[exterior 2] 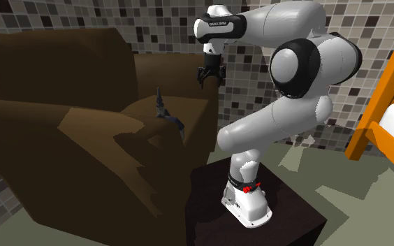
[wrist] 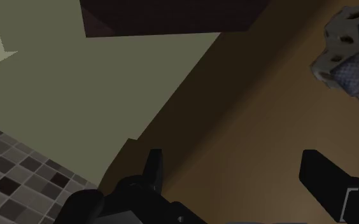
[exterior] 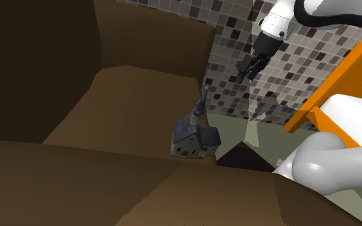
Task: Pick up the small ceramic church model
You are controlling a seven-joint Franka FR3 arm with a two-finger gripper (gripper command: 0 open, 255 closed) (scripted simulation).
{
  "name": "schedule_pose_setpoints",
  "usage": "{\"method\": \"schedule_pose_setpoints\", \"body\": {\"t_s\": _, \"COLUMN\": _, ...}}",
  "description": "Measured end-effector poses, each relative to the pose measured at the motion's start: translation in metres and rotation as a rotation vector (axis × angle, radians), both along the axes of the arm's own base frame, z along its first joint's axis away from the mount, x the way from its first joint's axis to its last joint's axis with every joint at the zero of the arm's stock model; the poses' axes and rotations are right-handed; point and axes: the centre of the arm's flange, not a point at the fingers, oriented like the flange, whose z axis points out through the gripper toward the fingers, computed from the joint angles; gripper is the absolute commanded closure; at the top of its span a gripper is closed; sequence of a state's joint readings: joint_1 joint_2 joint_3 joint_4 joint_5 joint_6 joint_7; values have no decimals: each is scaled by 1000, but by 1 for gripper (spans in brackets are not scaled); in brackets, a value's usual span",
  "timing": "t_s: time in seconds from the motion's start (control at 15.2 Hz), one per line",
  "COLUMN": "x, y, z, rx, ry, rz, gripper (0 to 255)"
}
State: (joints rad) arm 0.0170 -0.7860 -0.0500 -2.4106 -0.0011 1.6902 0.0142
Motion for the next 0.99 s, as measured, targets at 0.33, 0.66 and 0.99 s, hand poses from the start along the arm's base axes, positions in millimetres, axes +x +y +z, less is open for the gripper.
{"method": "schedule_pose_setpoints", "body": {"t_s": 0.33, "x": -2, "y": 37, "z": 6, "rx": 2, "ry": -32, "rz": 31, "gripper": 0}}
{"method": "schedule_pose_setpoints", "body": {"t_s": 0.66, "x": -10, "y": 100, "z": 21, "rx": 5, "ry": -85, "rz": 81, "gripper": 0}}
{"method": "schedule_pose_setpoints", "body": {"t_s": 0.99, "x": -22, "y": 165, "z": 34, "rx": 8, "ry": -138, "rz": 131, "gripper": 0}}
